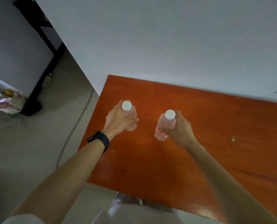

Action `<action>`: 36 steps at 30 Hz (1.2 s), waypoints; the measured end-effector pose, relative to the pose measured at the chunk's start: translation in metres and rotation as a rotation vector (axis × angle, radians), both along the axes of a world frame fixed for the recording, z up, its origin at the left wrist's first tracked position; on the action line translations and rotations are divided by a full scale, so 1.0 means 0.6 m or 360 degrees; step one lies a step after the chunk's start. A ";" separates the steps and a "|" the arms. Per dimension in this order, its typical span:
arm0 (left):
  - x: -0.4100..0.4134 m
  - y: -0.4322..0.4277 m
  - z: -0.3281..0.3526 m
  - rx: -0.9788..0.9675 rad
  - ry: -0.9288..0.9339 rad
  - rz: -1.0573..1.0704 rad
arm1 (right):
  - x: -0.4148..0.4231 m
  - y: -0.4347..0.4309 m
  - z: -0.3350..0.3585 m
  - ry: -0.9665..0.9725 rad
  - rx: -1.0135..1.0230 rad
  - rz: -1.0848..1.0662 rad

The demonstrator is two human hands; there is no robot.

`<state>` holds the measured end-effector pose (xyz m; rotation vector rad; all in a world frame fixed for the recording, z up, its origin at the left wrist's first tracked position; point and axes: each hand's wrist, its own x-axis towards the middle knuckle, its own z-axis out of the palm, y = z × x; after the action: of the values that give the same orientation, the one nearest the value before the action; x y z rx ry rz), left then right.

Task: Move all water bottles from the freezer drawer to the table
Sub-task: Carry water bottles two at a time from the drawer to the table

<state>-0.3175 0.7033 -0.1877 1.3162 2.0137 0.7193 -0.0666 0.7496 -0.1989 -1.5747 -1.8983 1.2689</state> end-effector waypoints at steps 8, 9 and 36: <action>-0.088 0.197 -0.020 0.0019 -0.0066 -0.0175 | -0.110 0.179 -0.021 -0.0165 0.0243 -0.0093; -0.097 0.220 -0.023 0.0034 -0.0081 -0.0199 | -0.121 0.200 -0.023 -0.0170 0.0268 -0.0099; -0.194 0.390 -0.170 -0.0125 -0.0336 -0.0387 | -0.228 0.331 -0.148 0.0062 -0.0054 -0.0367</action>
<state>-0.4338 0.9376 -0.2898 1.3498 1.6646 0.6307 -0.2036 0.9479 -0.2876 -1.7161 -1.6246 1.2277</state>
